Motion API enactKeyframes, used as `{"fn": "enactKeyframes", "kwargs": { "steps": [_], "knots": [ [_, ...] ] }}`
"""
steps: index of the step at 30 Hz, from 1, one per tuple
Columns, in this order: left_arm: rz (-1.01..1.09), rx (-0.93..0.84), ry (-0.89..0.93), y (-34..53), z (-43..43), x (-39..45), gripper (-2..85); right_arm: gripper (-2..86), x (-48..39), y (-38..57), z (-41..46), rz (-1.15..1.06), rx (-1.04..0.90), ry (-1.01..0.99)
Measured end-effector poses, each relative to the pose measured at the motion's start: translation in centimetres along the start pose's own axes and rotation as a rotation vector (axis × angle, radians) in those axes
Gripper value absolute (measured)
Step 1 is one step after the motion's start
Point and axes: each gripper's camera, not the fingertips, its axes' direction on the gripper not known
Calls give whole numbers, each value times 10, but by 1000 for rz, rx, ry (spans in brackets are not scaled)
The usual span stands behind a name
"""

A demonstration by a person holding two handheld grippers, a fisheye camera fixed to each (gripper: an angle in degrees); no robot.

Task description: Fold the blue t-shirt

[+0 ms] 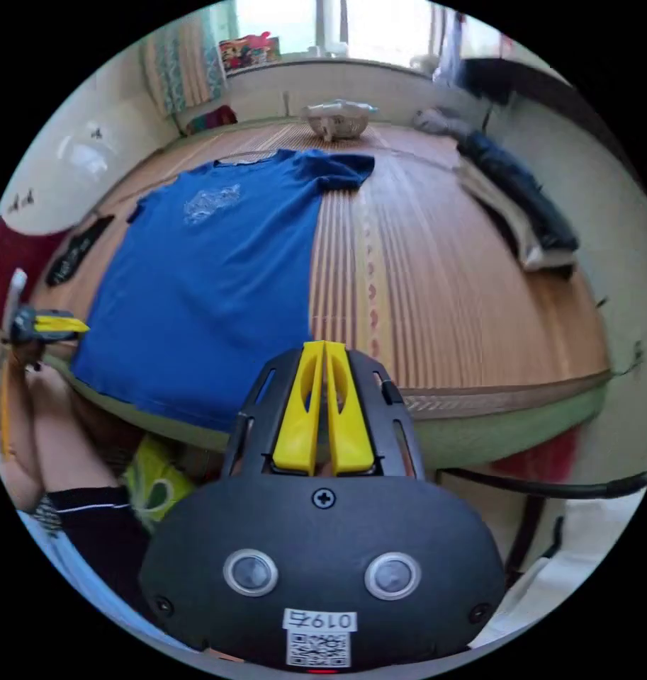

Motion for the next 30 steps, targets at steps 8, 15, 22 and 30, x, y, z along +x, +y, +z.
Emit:
{"fn": "enactKeyframes", "kwargs": {
  "steps": [8,15,22,30],
  "knots": [
    [77,-4,-63,7,11,15,8,37,-123,-25,-4,-269,95,340],
    [54,15,-19,17,15,9,8,0,-202,-58,-19,-350,281,327],
    [-353,279,45,46,-6,-70,10,-9,-265,-138,-8,-392,360,167],
    [-275,415,-518,-34,-16,-74,29,-10,-306,-140,65,-443,435,4]
  ]
}}
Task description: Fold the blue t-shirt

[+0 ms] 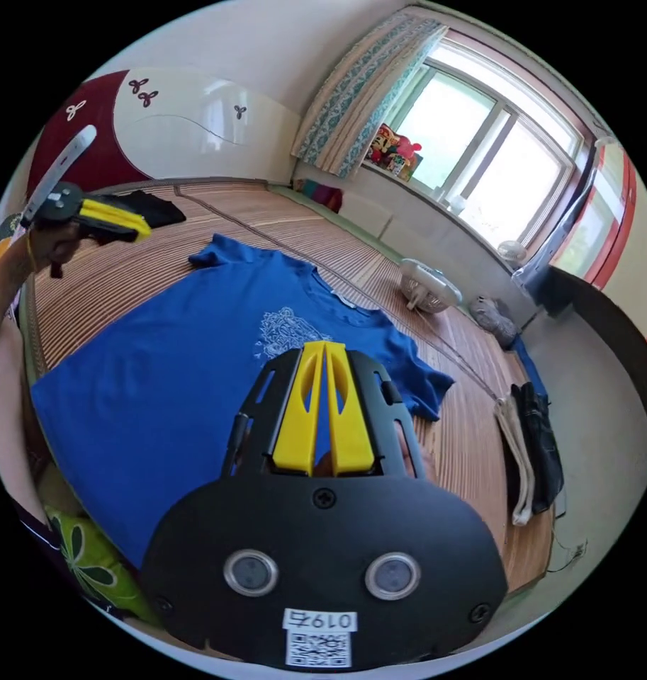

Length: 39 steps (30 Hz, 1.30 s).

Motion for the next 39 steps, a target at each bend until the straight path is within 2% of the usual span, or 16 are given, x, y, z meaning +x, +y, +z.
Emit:
{"fn": "enactKeyframes", "kwargs": {
  "steps": [2,4,11,16,18,22,26,30,34,39],
  "knots": [
    [161,53,-200,-12,22,42,43,-9,-8,7,22,-20,-28,-8],
    [250,36,-240,-13,43,69,51,-9,-10,18,37,-34,-53,-1],
    [332,-85,-153,-10,95,101,75,-10,-1,46,87,59,-74,-50],
    [327,-93,-146,3,118,93,82,-10,-32,46,99,-5,-23,-4],
    [319,-73,-157,7,120,90,83,-10,-37,27,100,15,26,-71],
    [272,-27,-139,11,126,89,82,-9,-66,-74,138,-31,111,-266],
    [287,-39,-78,19,139,99,76,-6,-134,-183,226,-139,59,-384],
    [286,-66,-87,21,148,106,68,4,-199,-241,310,-227,-80,-514],
    [281,-82,-90,21,154,114,52,49,-286,-264,378,-407,-180,-450],
    [306,-79,-113,26,161,124,26,36,-345,-272,437,-522,-282,-431]
  ]
}}
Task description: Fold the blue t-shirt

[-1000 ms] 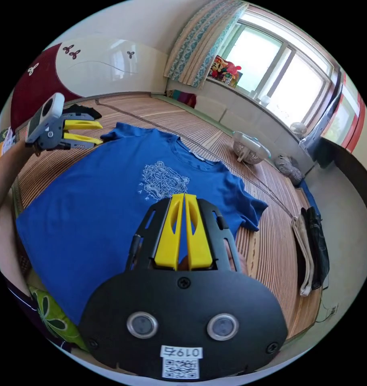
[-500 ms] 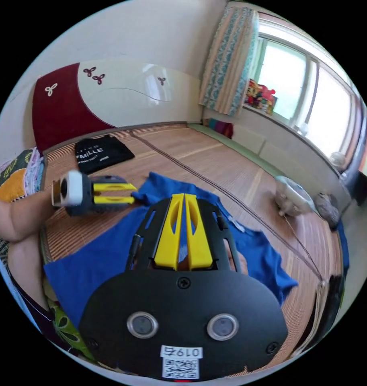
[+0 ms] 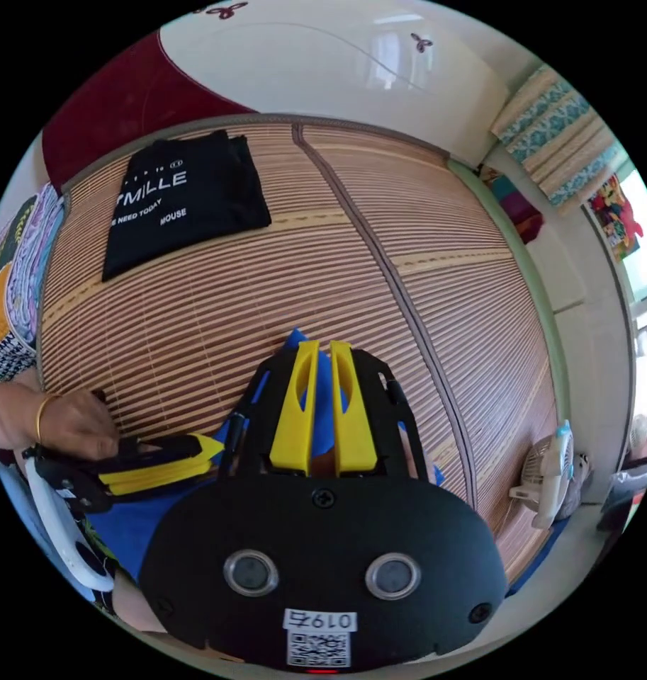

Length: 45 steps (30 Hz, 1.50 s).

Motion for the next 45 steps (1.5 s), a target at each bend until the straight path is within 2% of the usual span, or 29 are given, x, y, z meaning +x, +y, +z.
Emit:
{"fn": "enactKeyframes", "kwargs": {
  "steps": [7,15,22,25,30,34,38,45],
  "knots": [
    [25,-20,-9,0,7,11,8,44,-33,-16,90,-122,-143,23],
    [13,-46,13,-2,14,15,8,7,-53,-9,122,-200,-96,17],
    [72,-107,-70,-7,24,29,8,-8,-46,-1,144,-112,-64,62],
    [51,-122,-39,-5,31,23,8,-5,-49,8,147,-125,-60,86],
    [68,-125,-59,-9,33,32,8,46,-18,29,123,-75,-5,52],
    [85,-130,-86,-13,35,40,8,65,49,61,103,75,12,-39],
    [79,-139,-79,-17,38,41,8,29,92,106,104,154,-39,-31],
    [106,-158,-76,-26,41,45,7,-8,83,134,128,89,-100,-43]
  ]
}}
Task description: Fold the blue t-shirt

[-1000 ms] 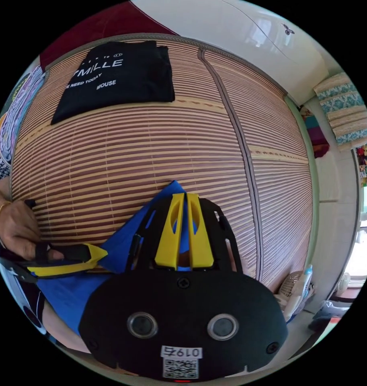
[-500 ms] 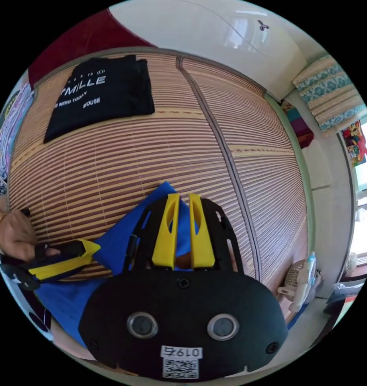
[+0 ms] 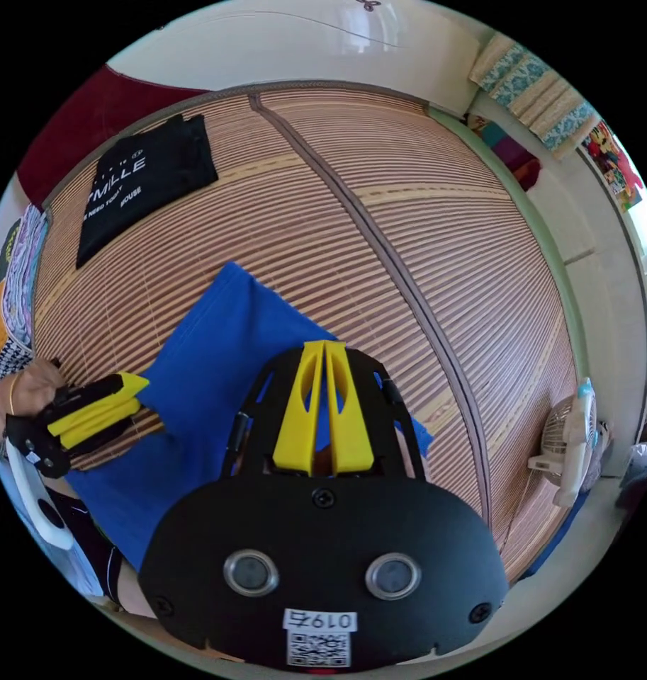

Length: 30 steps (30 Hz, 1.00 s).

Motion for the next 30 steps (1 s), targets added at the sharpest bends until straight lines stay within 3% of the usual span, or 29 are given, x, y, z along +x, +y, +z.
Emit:
{"fn": "enactKeyframes", "kwargs": {
  "steps": [15,18,22,27,30],
  "knots": [
    [27,-11,-13,-20,15,-2,8,-10,22,43,-59,-9,44,-5],
    [9,-19,-3,-23,20,-8,7,-10,34,67,-109,74,176,11],
    [-7,-46,43,-19,31,-27,8,-9,49,158,-199,175,369,34],
    [-14,-73,139,0,50,-62,9,3,59,318,-258,302,304,258],
    [-145,-21,218,6,51,-95,8,44,80,444,-281,526,249,338]
  ]
}}
